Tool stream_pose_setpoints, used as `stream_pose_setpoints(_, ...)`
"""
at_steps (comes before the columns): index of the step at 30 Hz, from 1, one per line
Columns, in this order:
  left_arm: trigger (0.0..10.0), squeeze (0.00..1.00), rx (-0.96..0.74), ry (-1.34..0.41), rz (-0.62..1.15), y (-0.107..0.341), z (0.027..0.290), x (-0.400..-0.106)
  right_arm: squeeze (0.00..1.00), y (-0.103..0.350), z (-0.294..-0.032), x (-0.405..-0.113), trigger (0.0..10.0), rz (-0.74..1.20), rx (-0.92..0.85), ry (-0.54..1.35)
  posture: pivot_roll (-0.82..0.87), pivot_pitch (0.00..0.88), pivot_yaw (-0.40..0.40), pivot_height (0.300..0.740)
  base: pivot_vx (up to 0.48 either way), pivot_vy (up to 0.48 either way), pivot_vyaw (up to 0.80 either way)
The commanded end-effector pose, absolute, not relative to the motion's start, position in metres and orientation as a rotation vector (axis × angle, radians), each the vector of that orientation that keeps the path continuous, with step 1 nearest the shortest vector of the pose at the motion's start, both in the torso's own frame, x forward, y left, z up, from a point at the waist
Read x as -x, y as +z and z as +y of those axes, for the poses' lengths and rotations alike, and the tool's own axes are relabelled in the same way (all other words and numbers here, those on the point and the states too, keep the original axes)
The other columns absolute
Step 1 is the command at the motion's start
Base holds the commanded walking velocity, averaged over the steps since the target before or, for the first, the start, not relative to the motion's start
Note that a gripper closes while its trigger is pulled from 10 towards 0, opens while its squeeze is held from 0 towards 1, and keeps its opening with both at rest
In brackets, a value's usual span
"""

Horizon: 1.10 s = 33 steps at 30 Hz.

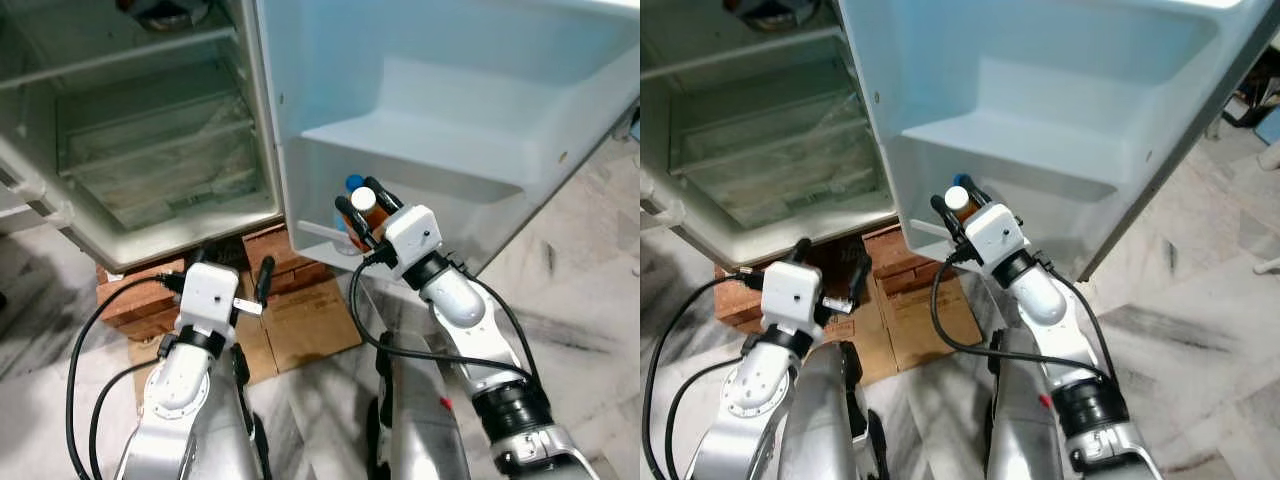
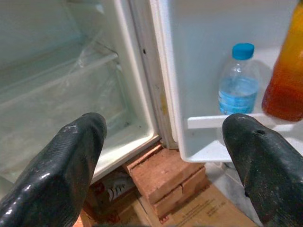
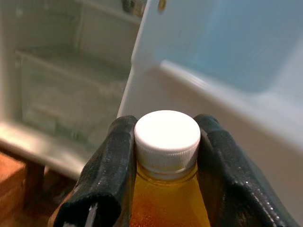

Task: Restocking fridge

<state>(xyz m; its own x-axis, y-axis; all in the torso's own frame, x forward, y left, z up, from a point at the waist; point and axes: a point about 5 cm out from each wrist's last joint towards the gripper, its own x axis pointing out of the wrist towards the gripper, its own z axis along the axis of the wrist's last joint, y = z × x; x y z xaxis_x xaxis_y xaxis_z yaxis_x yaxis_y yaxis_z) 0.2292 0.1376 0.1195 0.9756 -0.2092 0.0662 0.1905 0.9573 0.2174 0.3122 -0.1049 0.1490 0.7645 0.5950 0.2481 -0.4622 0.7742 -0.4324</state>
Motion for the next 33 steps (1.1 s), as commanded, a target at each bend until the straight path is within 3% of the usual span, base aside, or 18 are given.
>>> stream_pose_setpoints(1, 10.0, 0.00, -0.229, -0.207, -0.090, 0.125, 0.140, -0.221, 0.00, 0.151, -0.101, -0.311, 10.0, -0.421, 0.377, 0.615, 0.07, 0.338, 0.011, 0.552, 0.000, 0.000, 0.00)
stream_pose_setpoints(5, 10.0, 0.00, -0.223, -0.191, -0.077, 0.127, 0.143, -0.213, 0.00, 0.148, -0.098, -0.313, 10.0, -0.440, 0.423, 0.638, 0.08, 0.362, 0.011, 0.552, 0.000, 0.000, 0.00)
stream_pose_setpoints(9, 10.0, 0.00, -0.222, -0.193, -0.057, 0.132, 0.143, -0.201, 0.00, 0.147, -0.096, -0.318, 10.0, -0.522, 0.576, 0.665, 0.10, 0.402, 0.018, 0.552, 0.000, 0.000, 0.00)
stream_pose_setpoints(22, 10.0, 0.00, -0.237, -0.207, -0.034, 0.139, 0.149, -0.200, 0.00, 0.155, -0.083, -0.318, 10.0, -0.693, 0.746, 0.706, 0.12, 0.431, 0.048, 0.552, 0.000, 0.000, 0.00)
stream_pose_setpoints(24, 10.0, 0.00, -0.236, -0.209, -0.033, 0.139, 0.148, -0.200, 0.00, 0.149, -0.087, -0.318, 10.0, -0.669, 0.758, 0.693, 0.12, 0.423, 0.047, 0.552, 0.000, 0.000, 0.00)
stream_pose_setpoints(33, 10.0, 0.00, -0.225, -0.206, -0.044, 0.139, 0.143, -0.206, 0.00, 0.125, -0.156, -0.325, 10.0, -0.465, 0.809, 0.484, 0.10, 0.394, 0.025, 0.552, 0.000, 0.000, 0.00)
